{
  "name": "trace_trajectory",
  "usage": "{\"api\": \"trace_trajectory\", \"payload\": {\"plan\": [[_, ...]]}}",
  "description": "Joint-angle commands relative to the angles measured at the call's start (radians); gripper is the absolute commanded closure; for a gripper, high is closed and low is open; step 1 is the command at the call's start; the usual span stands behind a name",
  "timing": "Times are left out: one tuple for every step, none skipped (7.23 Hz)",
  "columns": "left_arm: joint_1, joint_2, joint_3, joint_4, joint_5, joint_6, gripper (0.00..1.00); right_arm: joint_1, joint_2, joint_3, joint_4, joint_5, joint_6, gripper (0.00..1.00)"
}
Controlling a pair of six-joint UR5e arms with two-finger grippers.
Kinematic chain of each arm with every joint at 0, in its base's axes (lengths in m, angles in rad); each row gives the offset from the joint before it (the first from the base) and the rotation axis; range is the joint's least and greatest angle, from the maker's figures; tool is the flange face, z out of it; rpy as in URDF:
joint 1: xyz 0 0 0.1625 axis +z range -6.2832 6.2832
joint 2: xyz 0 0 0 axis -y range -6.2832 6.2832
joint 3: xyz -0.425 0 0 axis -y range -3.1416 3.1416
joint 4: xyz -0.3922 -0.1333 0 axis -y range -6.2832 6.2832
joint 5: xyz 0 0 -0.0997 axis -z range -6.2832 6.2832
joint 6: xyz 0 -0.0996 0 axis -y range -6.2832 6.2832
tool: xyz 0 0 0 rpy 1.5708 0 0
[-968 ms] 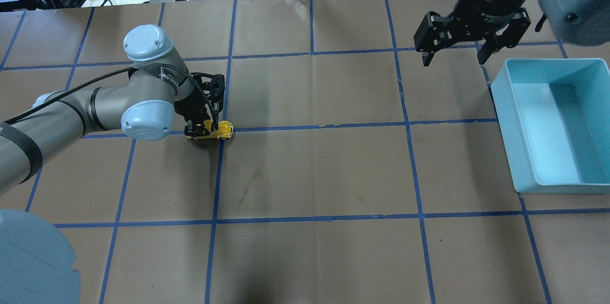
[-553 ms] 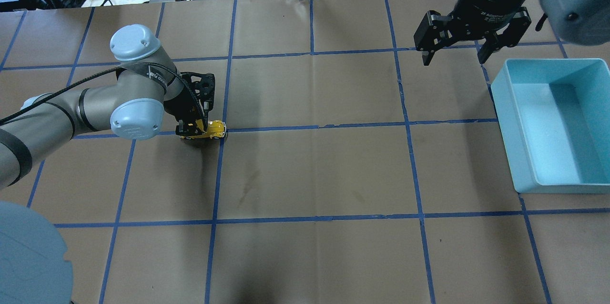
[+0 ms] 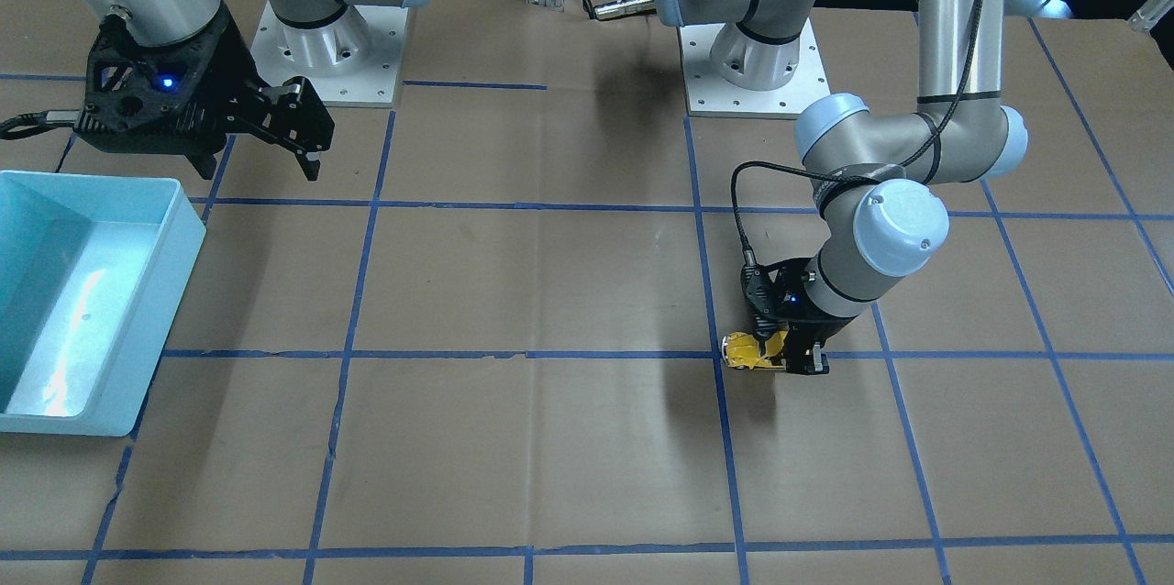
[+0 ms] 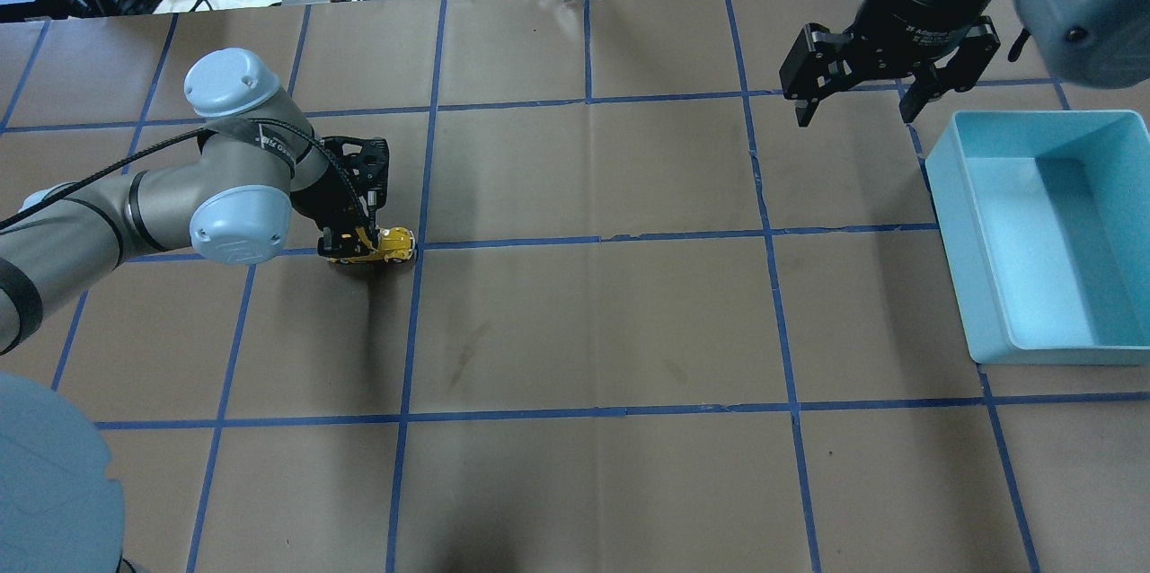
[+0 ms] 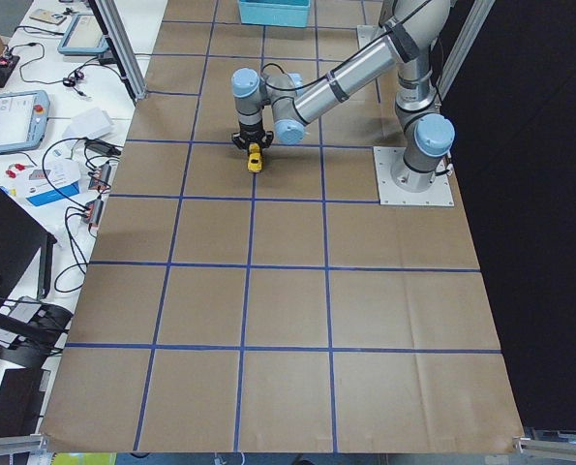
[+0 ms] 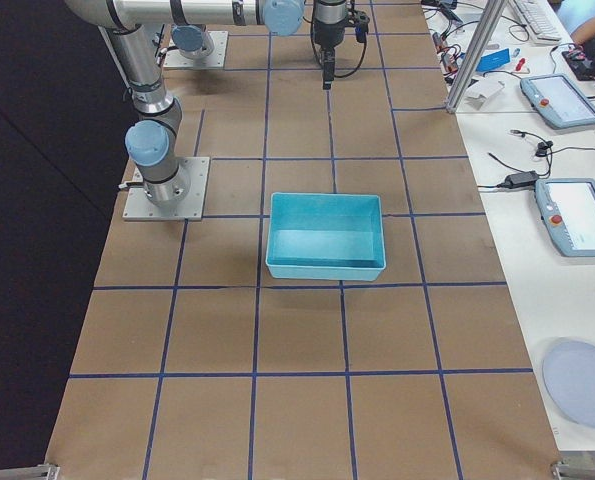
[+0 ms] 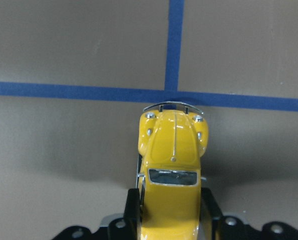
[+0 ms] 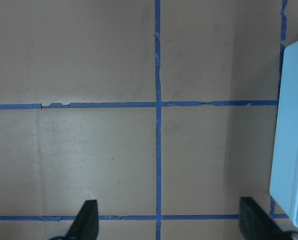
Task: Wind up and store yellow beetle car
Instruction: 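Press the car down and drag it toward the robot with the left gripper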
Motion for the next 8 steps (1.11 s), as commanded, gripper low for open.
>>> {"api": "trace_trajectory", "payload": {"plan": [[0.024,0.003,-0.004,-0.004,0.000,0.000,0.69,0.000,-0.001,0.002,0.001,0.000,-0.004,0.00],[0.032,0.006,-0.012,-0.004,-0.001,0.000,0.69,0.000,0.000,0.002,0.000,0.000,-0.004,0.00],[0.033,0.009,-0.015,-0.003,0.000,0.000,0.69,0.000,0.000,0.002,0.000,0.000,-0.005,0.00],[0.033,0.010,-0.016,-0.004,0.000,0.000,0.69,0.000,0.000,0.002,0.000,0.002,-0.005,0.00],[0.033,0.012,-0.015,-0.006,0.002,0.000,0.69,0.000,0.000,0.002,0.000,0.002,-0.005,0.00],[0.033,0.013,-0.016,-0.007,0.005,0.000,0.69,-0.001,0.000,0.002,0.000,0.002,-0.005,0.00],[0.033,0.015,-0.015,-0.007,0.008,0.000,0.69,0.000,0.000,0.002,0.000,0.002,-0.005,0.00],[0.033,0.015,-0.016,-0.009,0.010,0.000,0.69,0.000,0.000,0.002,0.000,0.002,-0.005,0.00]]}}
